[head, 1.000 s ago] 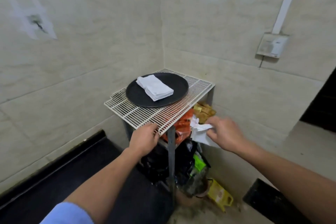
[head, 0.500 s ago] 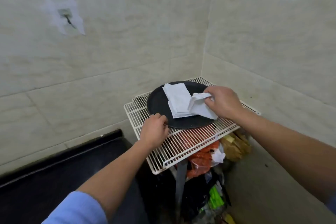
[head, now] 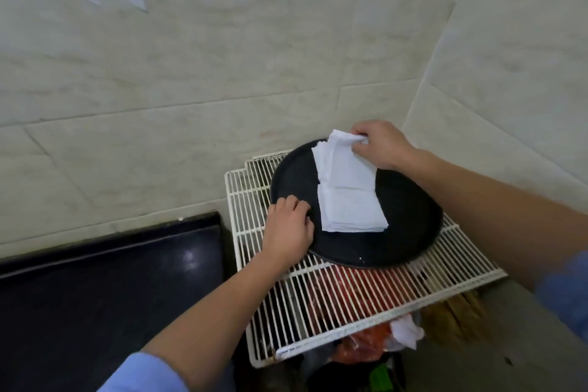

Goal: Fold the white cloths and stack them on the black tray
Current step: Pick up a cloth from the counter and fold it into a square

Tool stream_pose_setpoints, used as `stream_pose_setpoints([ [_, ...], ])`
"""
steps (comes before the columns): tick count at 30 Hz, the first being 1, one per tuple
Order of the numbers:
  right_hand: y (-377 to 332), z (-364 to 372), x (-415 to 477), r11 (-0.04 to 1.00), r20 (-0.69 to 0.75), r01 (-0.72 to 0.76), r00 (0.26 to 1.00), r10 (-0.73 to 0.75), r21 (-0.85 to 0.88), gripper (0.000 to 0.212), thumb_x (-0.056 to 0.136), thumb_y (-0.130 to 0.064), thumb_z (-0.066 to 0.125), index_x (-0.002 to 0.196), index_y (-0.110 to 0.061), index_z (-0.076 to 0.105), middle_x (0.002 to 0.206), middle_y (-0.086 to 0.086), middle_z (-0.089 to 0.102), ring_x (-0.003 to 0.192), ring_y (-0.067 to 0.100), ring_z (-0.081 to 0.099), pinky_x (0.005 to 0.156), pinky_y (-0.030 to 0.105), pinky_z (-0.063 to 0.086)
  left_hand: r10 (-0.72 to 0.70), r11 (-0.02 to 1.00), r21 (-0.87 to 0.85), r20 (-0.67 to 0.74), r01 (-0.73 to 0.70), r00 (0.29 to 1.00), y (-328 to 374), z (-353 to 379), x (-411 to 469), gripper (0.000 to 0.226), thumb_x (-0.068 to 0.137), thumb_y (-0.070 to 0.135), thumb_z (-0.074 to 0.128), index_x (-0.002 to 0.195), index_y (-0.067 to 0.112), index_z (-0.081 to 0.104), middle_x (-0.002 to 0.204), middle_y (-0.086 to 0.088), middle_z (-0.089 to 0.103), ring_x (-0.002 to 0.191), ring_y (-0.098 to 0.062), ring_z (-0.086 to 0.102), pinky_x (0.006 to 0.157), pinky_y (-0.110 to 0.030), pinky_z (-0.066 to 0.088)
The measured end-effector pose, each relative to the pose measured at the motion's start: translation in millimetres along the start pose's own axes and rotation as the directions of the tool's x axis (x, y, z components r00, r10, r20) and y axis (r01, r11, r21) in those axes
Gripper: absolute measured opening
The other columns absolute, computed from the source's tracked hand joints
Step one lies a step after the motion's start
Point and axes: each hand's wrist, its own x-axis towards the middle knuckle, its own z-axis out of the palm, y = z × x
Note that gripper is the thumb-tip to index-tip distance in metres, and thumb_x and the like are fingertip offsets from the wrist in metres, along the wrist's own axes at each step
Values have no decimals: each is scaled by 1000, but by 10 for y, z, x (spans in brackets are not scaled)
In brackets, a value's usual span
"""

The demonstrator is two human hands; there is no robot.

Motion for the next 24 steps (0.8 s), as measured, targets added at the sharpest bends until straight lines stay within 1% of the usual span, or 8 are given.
stream_pose_setpoints([
  [5, 177, 289, 512, 999, 115, -23, 993, 18, 36, 11, 79, -14, 54, 79, -7, 62, 86, 10, 65, 81, 30, 60, 64, 35, 45, -20, 999, -31, -18, 20, 1000, -15, 49, -21, 24, 92, 23, 49, 109, 15, 63, 105, 0, 56, 95, -19, 48, 89, -33, 39],
  [9, 272, 470, 688, 999, 154, 1, 988, -9, 50, 6, 81, -15, 54, 80, -13, 59, 92, 7, 64, 86, 28, 58, 65, 30, 38, -43, 999, -18, -2, 43, 999, 8, 46, -5, 26, 92, 23, 50, 113, 15, 62, 108, 1, 56, 98, -17, 47, 91, -32, 38],
  [12, 350, 574, 694, 998, 97, 53, 994, -54, 17, 20, 87, -19, 53, 106, -19, 60, 112, 5, 63, 102, 28, 56, 78, 33, 41, -53, 999, 1, 9, 53, 999, 24, 32, 5, 27, 91, 22, 51, 115, 15, 62, 109, 0, 56, 98, -18, 48, 92, -33, 39],
  [15, 350, 674, 591, 984, 0, 135, 991, -136, -118, 46, 93, -34, 51, 136, -22, 45, 136, 7, 50, 126, 30, 43, 101, 43, 34, -74, 997, 19, 21, 74, 997, 52, 37, 17, 27, 90, 20, 52, 115, 14, 62, 109, -1, 57, 98, -19, 49, 92, -34, 40],
  [17, 320, 781, 476, 975, 5, 199, 980, -199, -103, 54, 96, -45, 44, 144, -22, 37, 147, 7, 38, 135, 29, 34, 109, 45, 27, -86, 996, 30, 27, 85, 996, 70, 36, 21, 28, 89, 19, 53, 115, 13, 61, 110, -1, 57, 98, -20, 50, 91, -35, 42],
  [19, 319, 920, 373, 970, 95, 227, 971, -219, -86, 63, 96, -55, 35, 149, -23, 27, 155, 6, 27, 142, 27, 25, 114, 47, 21, -94, 995, 45, 36, 92, 995, 86, 33, 24, 28, 89, 19, 53, 116, 13, 61, 111, -2, 57, 99, -20, 50, 91, -36, 42],
  [22, 351, 1060, 343, 969, 183, 222, 963, -200, -111, 70, 95, -61, 26, 153, -24, 12, 160, 7, 15, 147, 24, 13, 118, 46, 14, -109, 992, 63, 68, 105, 992, 117, 5, 31, 30, 90, 20, 53, 119, 12, 58, 114, -3, 56, 102, -21, 50, 92, -37, 43],
  [24, 338, 1037, 357, 967, 215, 222, 958, -191, -128, 72, 95, -63, 24, 153, -24, 9, 161, 7, 13, 148, 24, 11, 118, 46, 14, -125, 990, 84, 82, 118, 989, 143, -49, 15, 33, 89, 21, 54, 121, 13, 56, 117, -4, 54, 105, -22, 49, 93, -38, 44],
])
